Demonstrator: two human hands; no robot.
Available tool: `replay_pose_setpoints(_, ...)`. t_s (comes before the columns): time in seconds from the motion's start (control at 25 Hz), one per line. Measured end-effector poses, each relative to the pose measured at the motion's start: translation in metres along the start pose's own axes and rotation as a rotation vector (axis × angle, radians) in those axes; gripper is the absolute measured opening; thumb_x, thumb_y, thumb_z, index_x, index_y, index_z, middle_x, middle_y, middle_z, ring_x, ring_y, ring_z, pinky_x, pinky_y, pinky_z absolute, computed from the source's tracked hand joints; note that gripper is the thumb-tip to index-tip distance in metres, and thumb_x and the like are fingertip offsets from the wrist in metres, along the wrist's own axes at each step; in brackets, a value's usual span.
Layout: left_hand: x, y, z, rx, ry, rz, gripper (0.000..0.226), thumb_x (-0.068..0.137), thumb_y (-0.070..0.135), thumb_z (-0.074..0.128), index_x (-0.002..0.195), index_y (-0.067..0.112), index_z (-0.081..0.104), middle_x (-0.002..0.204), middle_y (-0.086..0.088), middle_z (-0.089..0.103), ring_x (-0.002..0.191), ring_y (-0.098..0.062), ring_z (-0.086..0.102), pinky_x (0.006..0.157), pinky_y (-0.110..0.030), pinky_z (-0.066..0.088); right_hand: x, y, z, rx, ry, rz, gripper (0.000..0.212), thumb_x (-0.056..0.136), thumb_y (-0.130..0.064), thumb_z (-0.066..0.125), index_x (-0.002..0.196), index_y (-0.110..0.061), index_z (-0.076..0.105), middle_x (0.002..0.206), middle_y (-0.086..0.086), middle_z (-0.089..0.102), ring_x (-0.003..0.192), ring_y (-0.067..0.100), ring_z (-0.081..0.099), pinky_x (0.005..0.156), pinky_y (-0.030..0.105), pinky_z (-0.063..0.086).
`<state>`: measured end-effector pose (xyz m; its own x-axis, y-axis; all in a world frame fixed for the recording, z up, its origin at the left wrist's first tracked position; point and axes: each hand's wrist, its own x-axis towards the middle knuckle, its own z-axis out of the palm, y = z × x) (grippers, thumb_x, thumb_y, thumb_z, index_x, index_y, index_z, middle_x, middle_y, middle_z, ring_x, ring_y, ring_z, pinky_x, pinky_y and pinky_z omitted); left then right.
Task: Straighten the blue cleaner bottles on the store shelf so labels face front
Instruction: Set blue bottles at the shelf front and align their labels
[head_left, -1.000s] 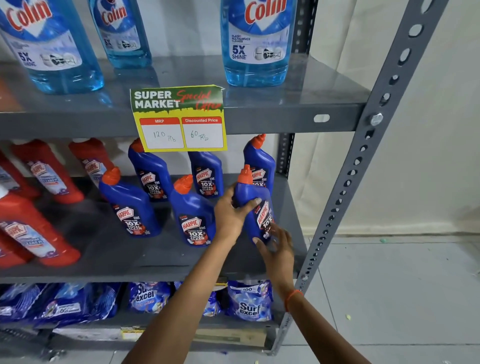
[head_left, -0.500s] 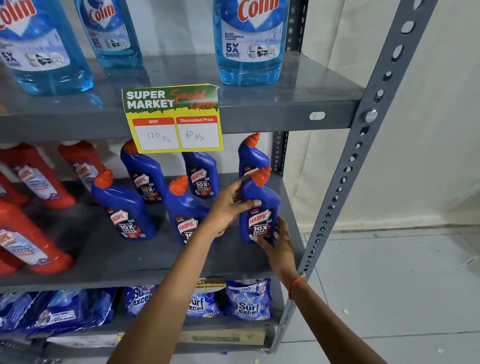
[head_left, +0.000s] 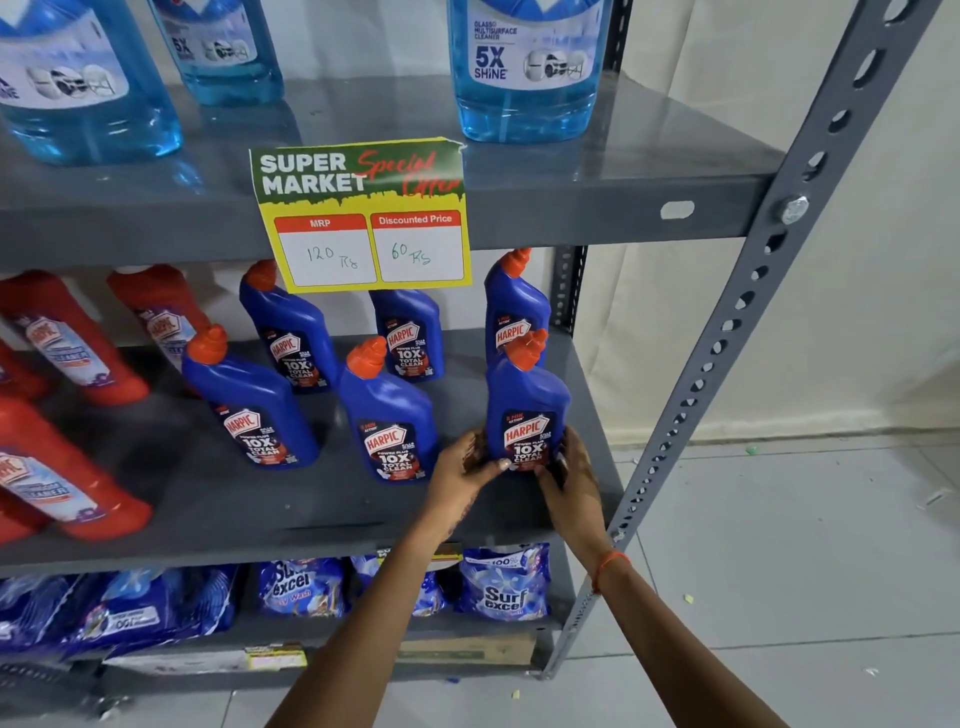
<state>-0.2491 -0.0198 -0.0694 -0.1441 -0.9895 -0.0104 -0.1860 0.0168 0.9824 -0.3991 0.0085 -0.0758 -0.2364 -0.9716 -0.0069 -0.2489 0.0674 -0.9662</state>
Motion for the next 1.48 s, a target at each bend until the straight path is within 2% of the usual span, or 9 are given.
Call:
replay_pose_setpoints(0.16,-0.002,-0.006,0.001,0.033,0.011,-0.005,0.040,0.076,0.010,0.073,0.113,0.018,0.060,0.110,-0.005,0.068,0.102,-0.017,0.064,0.097,-0.039,0.050,-0.004,0.004,-0.002,0.000,0.038,0.033,0.057,0.089,0.004,0.045,0.139,-0.019,0.031,0.142,0.009,0.045,0.128,0.023,0.047,0.107,0.040,0.041)
replay_pose_setpoints(0.32,-0.020,-0.015,0.011,0.021,0.011,0.032,0.042,0.076,0.011,0.073,0.115,0.013,0.061,0.112,-0.008,0.069,0.101,-0.013,0.064,0.091,-0.025,0.051,-0.023,0.006,-0.005,0.028,0.115,0.056,0.055,0.084,0.015,0.035,0.134,-0.010,0.037,0.128,0.010,0.055,0.116,0.022,0.054,0.097,0.032,0.045)
replay_pose_setpoints(0.44,-0.030,-0.021,0.013,0.012,-0.010,0.051,0.042,0.078,0.014,0.072,0.117,0.015,0.059,0.112,-0.002,0.069,0.104,-0.013,0.064,0.093,-0.029,0.051,-0.037,0.002,-0.003,0.063,0.151,0.038,0.052,0.085,0.015,0.039,0.131,-0.009,0.039,0.116,0.003,0.054,0.108,0.016,0.053,0.093,0.029,0.044)
replay_pose_setpoints(0.6,-0.034,-0.020,0.015,0.018,0.013,0.052,0.040,0.079,0.015,0.071,0.117,0.010,0.060,0.112,-0.007,0.069,0.104,-0.015,0.065,0.093,-0.033,0.052,-0.045,0.000,-0.004,0.084,0.139,0.033,0.053,0.086,0.012,0.044,0.133,-0.011,0.037,0.119,0.000,0.051,0.112,0.014,0.050,0.099,0.031,0.043)
replay_pose_setpoints(0.96,-0.045,-0.003,0.017,-0.004,0.093,-0.020,0.040,0.075,0.010,0.074,0.112,0.005,0.061,0.113,-0.016,0.068,0.102,-0.022,0.065,0.093,-0.038,0.052,-0.049,-0.009,-0.003,0.049,0.138,0.029,0.055,0.082,0.011,0.048,0.132,-0.010,0.038,0.114,0.001,0.055,0.107,0.015,0.054,0.092,0.032,0.047)
replay_pose_setpoints(1.12,-0.044,-0.002,0.016,0.018,0.096,-0.041,0.040,0.073,0.010,0.076,0.110,0.005,0.061,0.111,-0.016,0.068,0.101,-0.025,0.065,0.094,-0.044,0.052,-0.051,-0.013,0.007,0.078,0.222,0.079,0.046,0.080,0.008,0.053,0.123,-0.006,0.045,0.117,0.012,0.061,0.103,0.022,0.058,0.088,0.034,0.049)
replay_pose_setpoints(1.24,-0.042,-0.002,0.016,0.056,0.096,-0.013,0.040,0.073,0.011,0.076,0.110,0.004,0.061,0.111,-0.016,0.069,0.100,-0.025,0.065,0.090,-0.036,0.052,-0.050,-0.009,0.011,0.038,0.245,0.070,0.047,0.078,0.009,0.053,0.122,-0.007,0.046,0.119,0.017,0.062,0.107,0.029,0.059,0.094,0.044,0.051)
replay_pose_setpoints(1.36,-0.045,0.005,0.014,0.080,0.102,0.006,0.039,0.073,0.012,0.076,0.109,0.003,0.061,0.110,-0.017,0.069,0.095,-0.019,0.064,0.086,-0.032,0.051,-0.052,-0.010,0.013,-0.017,0.244,0.093,0.047,0.078,0.008,0.056,0.121,-0.008,0.047,0.119,0.017,0.062,0.106,0.027,0.059,0.093,0.043,0.052)
replay_pose_setpoints(1.48,-0.055,0.008,0.005,0.143,0.022,-0.008,0.045,0.075,0.014,0.075,0.114,0.004,0.056,0.117,-0.014,0.066,0.106,-0.024,0.062,0.091,-0.035,0.050,-0.057,-0.017,0.033,-0.047,0.373,0.147,0.054,0.073,0.008,0.060,0.124,-0.005,0.044,0.123,0.022,0.053,0.111,0.032,0.053,0.099,0.044,0.047)
